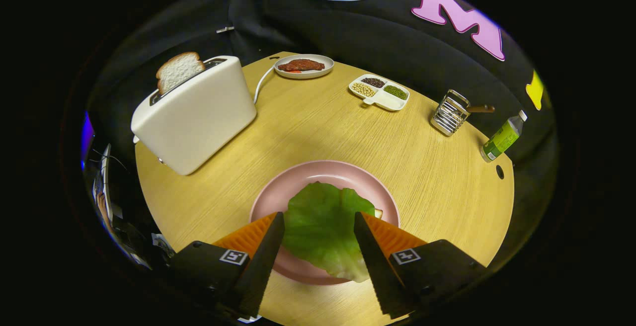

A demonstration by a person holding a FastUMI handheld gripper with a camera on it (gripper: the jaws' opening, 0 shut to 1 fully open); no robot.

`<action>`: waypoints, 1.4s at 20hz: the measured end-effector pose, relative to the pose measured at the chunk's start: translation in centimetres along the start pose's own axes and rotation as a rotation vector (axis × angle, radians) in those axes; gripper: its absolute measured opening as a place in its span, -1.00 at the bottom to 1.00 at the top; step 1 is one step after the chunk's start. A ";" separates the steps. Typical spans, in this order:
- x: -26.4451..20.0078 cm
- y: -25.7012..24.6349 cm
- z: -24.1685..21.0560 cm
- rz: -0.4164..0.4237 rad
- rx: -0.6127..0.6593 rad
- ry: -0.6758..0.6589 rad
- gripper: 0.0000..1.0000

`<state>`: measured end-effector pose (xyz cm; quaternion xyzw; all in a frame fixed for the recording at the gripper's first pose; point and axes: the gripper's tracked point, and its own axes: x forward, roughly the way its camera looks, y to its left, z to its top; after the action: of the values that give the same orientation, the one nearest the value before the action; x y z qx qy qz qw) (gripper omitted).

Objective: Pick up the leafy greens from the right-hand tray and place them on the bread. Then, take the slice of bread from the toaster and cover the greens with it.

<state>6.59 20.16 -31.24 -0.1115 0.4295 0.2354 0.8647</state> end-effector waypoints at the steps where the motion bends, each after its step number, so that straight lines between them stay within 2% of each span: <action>1: -0.7 0.5 0.6 0.010 0.016 -0.018 1.00; 8: -6.3 5.3 8.7 0.055 -0.011 -0.181 1.00; 13: -8.4 10.6 13.8 0.116 -0.044 -0.238 0.99; 16: -8.3 14.2 16.5 0.150 -0.054 -0.264 1.00; 23: -6.2 21.9 20.8 0.143 -0.113 -0.293 1.00; 28: -2.9 25.6 23.0 0.126 -0.068 -0.299 0.99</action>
<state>8.11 50.45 -14.70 -0.0772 0.2940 0.3178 0.8981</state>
